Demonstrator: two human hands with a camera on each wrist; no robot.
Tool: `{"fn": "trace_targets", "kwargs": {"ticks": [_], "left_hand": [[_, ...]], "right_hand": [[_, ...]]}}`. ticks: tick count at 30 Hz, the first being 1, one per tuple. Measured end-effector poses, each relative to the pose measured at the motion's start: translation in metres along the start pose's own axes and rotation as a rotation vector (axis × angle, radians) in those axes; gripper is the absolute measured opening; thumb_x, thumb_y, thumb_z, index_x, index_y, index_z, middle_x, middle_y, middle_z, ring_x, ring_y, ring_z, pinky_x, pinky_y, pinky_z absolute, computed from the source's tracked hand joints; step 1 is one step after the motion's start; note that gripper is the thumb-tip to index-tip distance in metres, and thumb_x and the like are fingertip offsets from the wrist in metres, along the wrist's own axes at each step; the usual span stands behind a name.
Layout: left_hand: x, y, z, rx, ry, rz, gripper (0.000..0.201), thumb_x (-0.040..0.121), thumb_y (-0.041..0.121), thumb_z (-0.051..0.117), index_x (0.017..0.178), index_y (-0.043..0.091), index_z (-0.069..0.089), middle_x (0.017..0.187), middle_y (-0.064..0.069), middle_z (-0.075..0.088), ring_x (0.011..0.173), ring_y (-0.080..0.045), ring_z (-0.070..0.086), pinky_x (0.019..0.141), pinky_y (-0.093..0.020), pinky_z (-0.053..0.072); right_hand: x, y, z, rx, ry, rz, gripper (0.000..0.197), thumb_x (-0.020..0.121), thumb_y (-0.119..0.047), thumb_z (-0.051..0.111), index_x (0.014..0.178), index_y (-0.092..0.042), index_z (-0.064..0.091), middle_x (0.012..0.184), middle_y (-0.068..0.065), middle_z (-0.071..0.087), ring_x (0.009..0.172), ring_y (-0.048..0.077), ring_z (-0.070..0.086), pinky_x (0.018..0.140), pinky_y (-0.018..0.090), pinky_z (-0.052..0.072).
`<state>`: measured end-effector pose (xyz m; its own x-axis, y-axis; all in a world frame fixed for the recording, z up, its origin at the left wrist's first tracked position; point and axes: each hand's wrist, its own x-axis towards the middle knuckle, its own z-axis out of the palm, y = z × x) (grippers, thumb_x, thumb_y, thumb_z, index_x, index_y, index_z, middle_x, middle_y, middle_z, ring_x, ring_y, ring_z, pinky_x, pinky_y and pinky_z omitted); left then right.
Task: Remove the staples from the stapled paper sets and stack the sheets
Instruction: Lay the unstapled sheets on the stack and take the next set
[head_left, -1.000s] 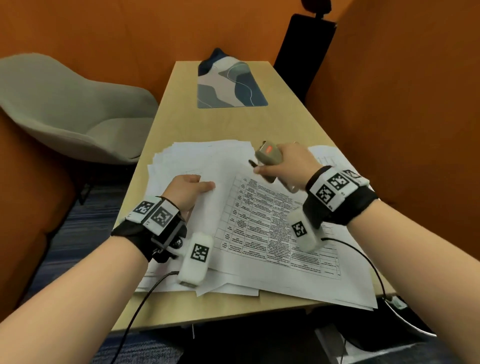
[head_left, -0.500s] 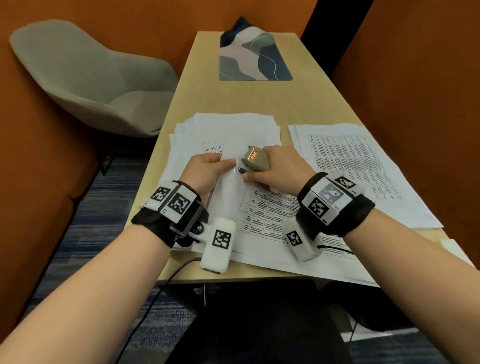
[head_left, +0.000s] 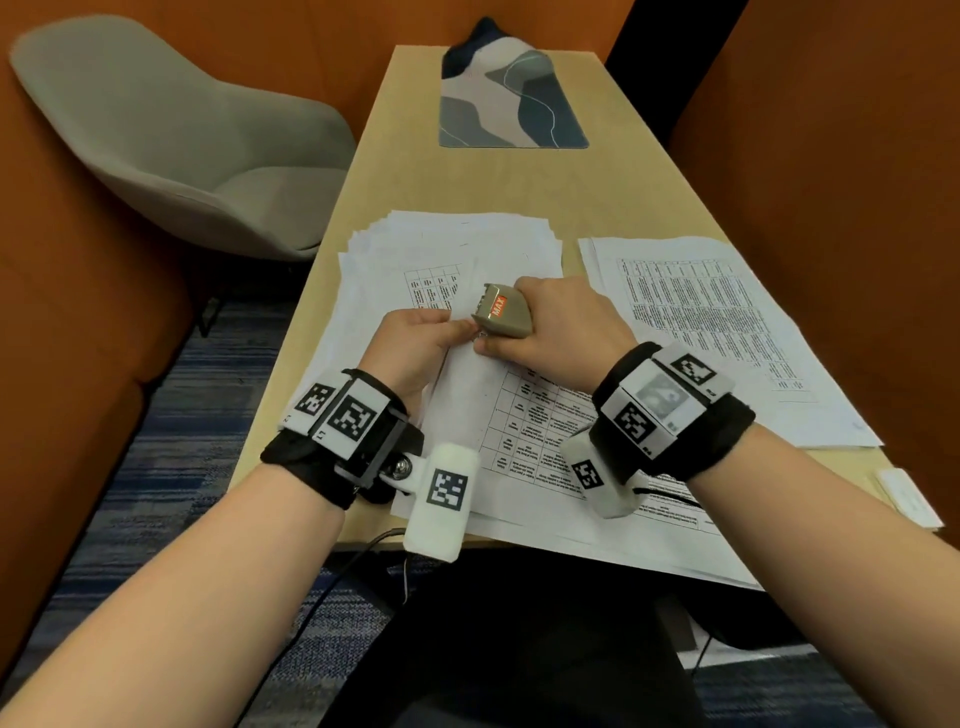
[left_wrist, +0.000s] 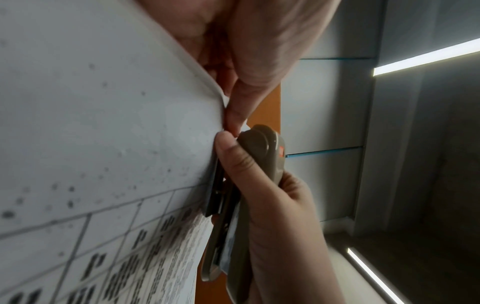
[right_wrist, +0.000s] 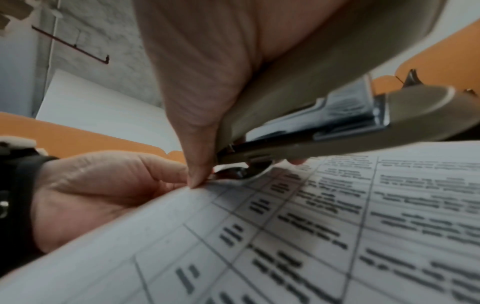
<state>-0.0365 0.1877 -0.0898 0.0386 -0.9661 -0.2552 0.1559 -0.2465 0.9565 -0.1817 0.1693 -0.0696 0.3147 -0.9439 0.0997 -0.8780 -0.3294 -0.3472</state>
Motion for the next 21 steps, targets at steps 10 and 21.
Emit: {"fn": "trace_targets", "kwargs": {"ticks": [10, 21], "left_hand": [[-0.0012, 0.0026, 0.0028, 0.019, 0.099, -0.023, 0.011, 0.081, -0.01, 0.054, 0.076, -0.001, 0.056, 0.051, -0.007, 0.048, 0.03, -0.005, 0.043, 0.034, -0.009, 0.033], [0.0008, -0.0026, -0.004, -0.042, -0.012, -0.067, 0.014, 0.089, -0.002, 0.051, 0.082, 0.001, 0.062, 0.064, -0.007, 0.067, 0.053, -0.013, 0.065, 0.052, -0.02, 0.054]], "right_hand": [[-0.0051, -0.0011, 0.0075, -0.159, 0.19, -0.194, 0.047, 0.083, -0.057, 0.055, 0.096, -0.012, 0.053, 0.093, 0.008, 0.063, 0.088, 0.029, 0.057, 0.064, 0.029, 0.029], [-0.0059, -0.0019, 0.0081, -0.06, 0.157, -0.086, 0.041, 0.083, -0.056, 0.057, 0.093, -0.017, 0.049, 0.096, 0.005, 0.062, 0.093, 0.026, 0.056, 0.065, 0.028, 0.029]]}}
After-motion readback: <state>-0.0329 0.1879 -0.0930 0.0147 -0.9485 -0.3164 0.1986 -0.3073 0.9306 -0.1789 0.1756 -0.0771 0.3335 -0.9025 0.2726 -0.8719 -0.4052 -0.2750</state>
